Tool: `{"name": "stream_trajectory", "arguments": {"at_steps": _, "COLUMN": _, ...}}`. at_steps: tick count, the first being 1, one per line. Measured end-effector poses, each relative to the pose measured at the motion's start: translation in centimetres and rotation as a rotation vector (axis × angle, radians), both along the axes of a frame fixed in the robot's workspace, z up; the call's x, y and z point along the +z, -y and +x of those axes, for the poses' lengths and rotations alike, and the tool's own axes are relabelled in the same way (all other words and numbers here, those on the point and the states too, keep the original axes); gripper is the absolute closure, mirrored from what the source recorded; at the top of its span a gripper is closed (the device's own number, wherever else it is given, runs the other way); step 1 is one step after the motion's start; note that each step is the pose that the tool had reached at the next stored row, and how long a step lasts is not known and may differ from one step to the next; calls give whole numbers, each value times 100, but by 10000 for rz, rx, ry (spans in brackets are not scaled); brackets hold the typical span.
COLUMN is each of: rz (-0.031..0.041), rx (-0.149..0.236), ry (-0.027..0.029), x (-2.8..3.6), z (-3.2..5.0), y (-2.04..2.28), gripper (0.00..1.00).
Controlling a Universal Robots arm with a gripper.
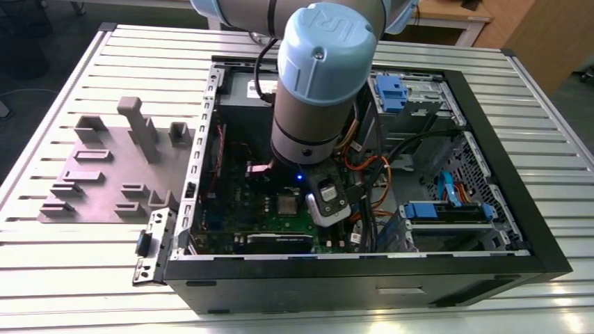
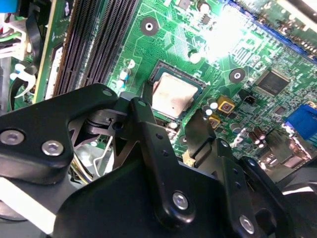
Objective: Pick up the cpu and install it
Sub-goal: 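Place the cpu into insertion slot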
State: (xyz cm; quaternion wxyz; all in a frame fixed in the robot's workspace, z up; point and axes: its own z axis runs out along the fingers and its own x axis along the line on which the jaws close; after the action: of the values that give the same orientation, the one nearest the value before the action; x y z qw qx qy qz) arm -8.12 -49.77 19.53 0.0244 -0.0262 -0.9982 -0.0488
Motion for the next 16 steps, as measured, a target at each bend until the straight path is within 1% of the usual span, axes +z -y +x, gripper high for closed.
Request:
{"name": "stream_trajectory", "arguments": {"at_steps": 5, "rz": 0, "rx": -1, "ry": -23, "x": 55, "z": 2, "y": 0, "gripper": 49}}
{"name": "stream_trajectory", "arguments": {"at_steps": 8, "rz": 2, "rx": 0, "ry": -38, "x": 74, "z": 4, "y": 0, "gripper": 67}}
{"name": "stream_trajectory", "arguments": {"at_steps": 9, "rz": 2, "rx": 0, "ry": -40, "x": 75, "z": 4, "y": 0, "gripper": 67}}
{"name": "stream_trajectory", "arguments": {"at_steps": 11, "rz": 2, "rx": -1, "ry": -41, "x": 75, "z": 4, "y": 0, "gripper": 79}}
{"name": "stream_trajectory", "arguments": {"at_steps": 12, "rz": 1, "rx": -1, "ry": -42, "x": 75, "z": 4, "y": 0, "gripper": 79}}
{"name": "stream_trajectory", "arguments": {"at_steps": 14, "rz": 1, "rx": -1, "ry": -42, "x": 76, "z": 4, "y": 0, "gripper": 89}}
{"name": "stream_trajectory", "arguments": {"at_steps": 16, "rz": 0, "rx": 0, "ry": -44, "x": 76, "z": 4, "y": 0, "gripper": 89}}
